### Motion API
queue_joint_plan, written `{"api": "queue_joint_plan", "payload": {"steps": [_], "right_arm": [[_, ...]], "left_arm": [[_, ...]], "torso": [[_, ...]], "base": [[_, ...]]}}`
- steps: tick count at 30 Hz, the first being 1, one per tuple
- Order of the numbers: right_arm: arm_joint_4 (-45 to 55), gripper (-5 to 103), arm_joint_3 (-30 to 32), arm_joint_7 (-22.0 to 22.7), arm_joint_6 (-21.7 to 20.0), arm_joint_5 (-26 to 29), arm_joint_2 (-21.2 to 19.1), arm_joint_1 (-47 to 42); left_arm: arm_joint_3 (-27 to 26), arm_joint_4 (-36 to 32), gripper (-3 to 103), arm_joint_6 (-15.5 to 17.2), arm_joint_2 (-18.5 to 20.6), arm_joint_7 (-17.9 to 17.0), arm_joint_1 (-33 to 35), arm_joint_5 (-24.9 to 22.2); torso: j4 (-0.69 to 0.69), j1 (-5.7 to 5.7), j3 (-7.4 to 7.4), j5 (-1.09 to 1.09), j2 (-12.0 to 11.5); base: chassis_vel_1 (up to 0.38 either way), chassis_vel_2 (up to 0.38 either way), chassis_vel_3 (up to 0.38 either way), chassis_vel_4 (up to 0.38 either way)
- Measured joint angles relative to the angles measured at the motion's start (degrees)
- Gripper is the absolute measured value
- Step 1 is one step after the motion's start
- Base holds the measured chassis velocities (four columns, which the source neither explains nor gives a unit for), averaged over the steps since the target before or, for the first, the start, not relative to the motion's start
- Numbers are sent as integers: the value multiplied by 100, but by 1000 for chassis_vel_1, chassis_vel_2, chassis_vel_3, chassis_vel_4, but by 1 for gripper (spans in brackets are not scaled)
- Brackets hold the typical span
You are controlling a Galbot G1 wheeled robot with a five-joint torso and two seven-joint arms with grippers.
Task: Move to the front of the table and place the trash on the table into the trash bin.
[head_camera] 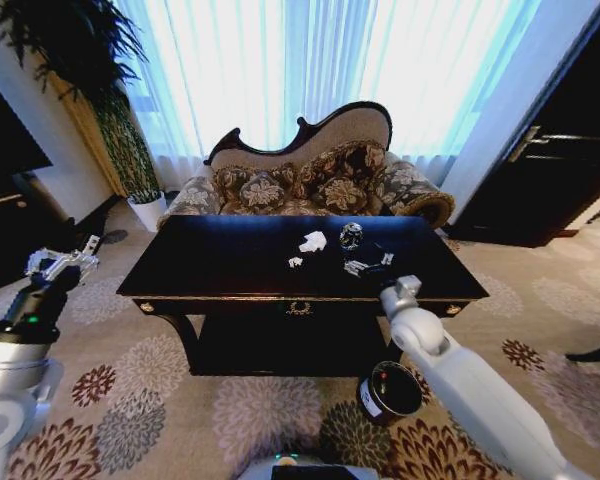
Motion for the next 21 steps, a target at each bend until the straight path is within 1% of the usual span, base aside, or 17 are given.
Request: {"api": "queue_joint_plan", "payload": {"steps": [1,4,7,13,16,21], "right_arm": [[-129,100,-123,15,0,36,-1,214],[-290,100,-246,17,0,50,-4,446],[-756,100,-456,-16,57,8,-10,822],[-1180,100,-622,-76,147,-14,-2,1066],[-1496,100,-738,-104,201,-22,28,1240],[-1816,100,-863,-170,255,-34,64,1388]], "left_arm": [[3,13,100,0,2,0,-2,20],[-6,15,100,0,10,1,5,29],[-28,29,100,0,25,25,25,36],[104,28,100,0,11,25,-39,105],[191,60,100,0,3,26,-59,197],[220,122,100,0,33,28,-100,216]], "torso": [[1,0,0,0,0],[1,1,1,-1,0],[0,0,0,0,0],[-2,0,0,0,0],[0,0,0,0,0],[-1,0,0,0,1]], "base": [[0,0,0,0],[0,0,0,0],[0,0,0,0],[0,0,0,0],[0,0,0,0],[0,0,0,0]]}}
